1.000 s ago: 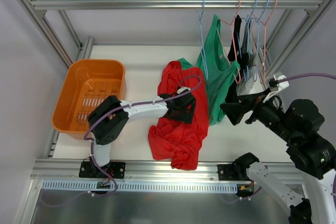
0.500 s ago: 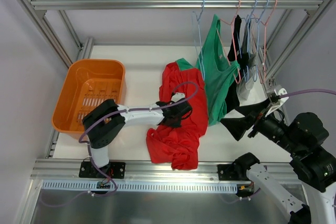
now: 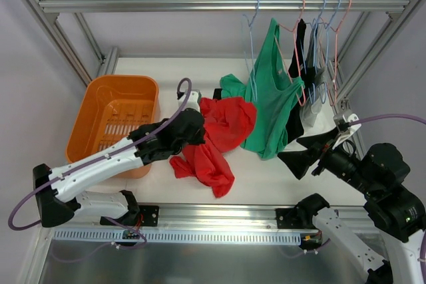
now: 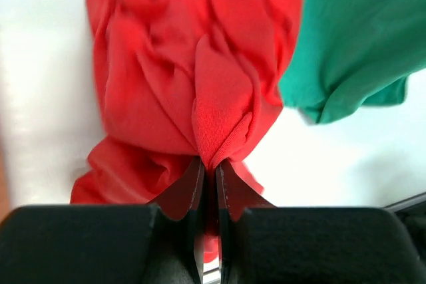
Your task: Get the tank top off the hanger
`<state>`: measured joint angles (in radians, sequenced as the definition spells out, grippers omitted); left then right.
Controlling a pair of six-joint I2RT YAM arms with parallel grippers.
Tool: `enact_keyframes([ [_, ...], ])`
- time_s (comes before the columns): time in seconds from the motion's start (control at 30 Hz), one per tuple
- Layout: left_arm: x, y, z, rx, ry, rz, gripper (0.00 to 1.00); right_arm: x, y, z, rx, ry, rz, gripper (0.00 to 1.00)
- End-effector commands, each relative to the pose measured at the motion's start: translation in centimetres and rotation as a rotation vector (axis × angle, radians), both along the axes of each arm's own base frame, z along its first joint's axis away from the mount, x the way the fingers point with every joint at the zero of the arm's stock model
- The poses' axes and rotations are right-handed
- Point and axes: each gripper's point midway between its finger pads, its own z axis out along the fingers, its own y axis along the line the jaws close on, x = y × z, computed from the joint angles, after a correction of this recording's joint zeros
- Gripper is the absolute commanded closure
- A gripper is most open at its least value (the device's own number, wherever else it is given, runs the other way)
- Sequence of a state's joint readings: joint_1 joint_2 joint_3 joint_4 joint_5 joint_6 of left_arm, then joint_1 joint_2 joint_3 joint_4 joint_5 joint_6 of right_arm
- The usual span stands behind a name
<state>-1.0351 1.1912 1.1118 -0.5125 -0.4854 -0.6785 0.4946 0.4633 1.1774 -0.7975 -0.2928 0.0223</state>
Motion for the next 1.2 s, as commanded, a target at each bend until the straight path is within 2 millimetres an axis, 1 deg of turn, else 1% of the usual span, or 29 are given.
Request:
enact_keyframes([
  [0.0,1.0,2.6,5.8,0.039,-0.138,0.057,1.00,0.1,-0.1,1.2,0.022,-0.052,-0.007,0.00],
  [0.03,1.1,3.3,6.6,0.075,-0.150,0.056,1.00,0.1,-0.1,1.2,0.021,-0.058,-0.005,0.01],
  [0.07,1.5,3.5,9.3,0.041,-0.187,0.064,1.00,0.0,-0.1,1.3,0.020,-0.062,-0.002,0.01],
  [0.13,2.3,4.5,11.5,0.071,-0.219,0.077,1.00,0.0,-0.1,1.4,0.019,-0.066,0.000,0.00],
  [0.17,2.5,4.7,14.8,0.024,-0.265,0.085,1.00,0.0,-0.1,1.5,0.023,-0.069,-0.001,0.01],
  [0.2,3.0,5.0,16.1,0.021,-0.284,0.097,1.00,-0.1,-0.1,1.6,0.024,-0.068,0.003,0.01],
  [0.23,3.1,5.1,17.4,0.023,-0.302,0.072,1.00,-0.2,0.1,1.7,0.028,-0.067,0.011,0.01],
  [0.27,3.0,5.6,20.6,-0.026,-0.343,0.076,1.00,-0.2,0.2,1.7,0.030,-0.064,0.019,0.01],
  [0.3,3.2,5.7,21.9,-0.035,-0.360,0.080,1.00,-0.3,0.3,1.8,0.033,-0.065,0.025,0.00],
  [0.33,3.4,6.3,23.1,-0.024,-0.390,0.092,1.00,-0.3,0.3,1.8,0.036,-0.065,0.029,0.01],
  [0.37,3.2,7.3,26.0,-0.062,-0.436,0.108,1.00,-0.3,0.4,1.8,0.036,-0.065,0.030,0.00],
  [0.4,3.4,7.5,26.9,-0.055,-0.454,0.118,1.00,-0.3,0.3,1.8,0.036,-0.065,0.029,0.00],
  [0.43,3.7,8.2,27.9,-0.036,-0.480,0.129,1.00,-0.3,0.3,1.8,0.034,-0.064,0.028,0.01],
  [0.47,3.4,9.2,30.2,-0.064,-0.524,0.153,1.00,-0.4,0.3,1.9,0.036,-0.068,0.029,0.01],
  [0.53,3.8,10.0,31.8,-0.022,-0.568,0.174,1.00,-0.5,0.2,1.9,0.037,-0.074,0.026,0.01],
  [0.57,3.4,11.4,33.9,-0.043,-0.611,0.210,1.00,-0.5,0.2,1.9,0.037,-0.075,0.028,0.01],
  [0.63,3.8,12.5,35.0,-0.001,-0.646,0.252,1.00,-0.5,0.1,1.7,0.037,-0.075,0.023,0.01],
  [0.67,3.7,14.6,36.3,0.002,-0.672,0.328,1.00,-0.6,0.1,1.8,0.038,-0.078,0.023,0.00],
  [0.77,4.4,17.2,36.7,0.051,-0.684,0.413,1.00,-0.6,0.1,1.6,0.038,-0.068,0.024,0.00],
  [0.8,4.6,18.5,36.7,0.055,-0.684,0.453,1.00,-0.6,0.2,1.6,0.040,-0.070,0.029,0.01],
  [0.87,5.1,19.2,35.9,0.073,-0.670,0.468,1.00,-0.6,0.2,1.5,0.039,-0.065,0.027,0.01],
  [0.9,5.4,20.1,35.6,0.081,-0.663,0.495,1.00,-0.6,0.2,1.5,0.038,-0.068,0.027,0.00],
  [0.93,5.9,20.3,34.7,0.102,-0.642,0.505,1.00,-0.6,0.2,1.5,0.039,-0.065,0.025,0.01],
  [1.0,6.4,21.5,33.9,0.101,-0.622,0.545,1.00,-0.5,0.3,1.6,0.043,-0.063,0.028,0.01],
  [1.03,7.3,22.7,32.5,0.124,-0.589,0.579,1.00,-0.6,0.3,1.6,0.043,-0.062,0.031,0.00],
  [1.07,7.7,23.3,31.6,0.124,-0.562,0.588,1.00,-0.6,0.4,1.6,0.045,-0.057,0.033,0.00],
  [1.1,7.9,23.9,30.9,0.087,-0.540,0.606,1.00,-0.6,0.4,1.6,0.047,-0.056,0.036,0.00],
  [1.13,8.9,25.3,29.0,0.088,-0.485,0.627,1.00,-0.7,0.5,1.6,0.047,-0.054,0.044,0.00],
  [1.17,9.1,26.0,27.8,0.077,-0.440,0.639,1.00,-0.7,0.6,1.5,0.047,-0.050,0.048,0.01],
])
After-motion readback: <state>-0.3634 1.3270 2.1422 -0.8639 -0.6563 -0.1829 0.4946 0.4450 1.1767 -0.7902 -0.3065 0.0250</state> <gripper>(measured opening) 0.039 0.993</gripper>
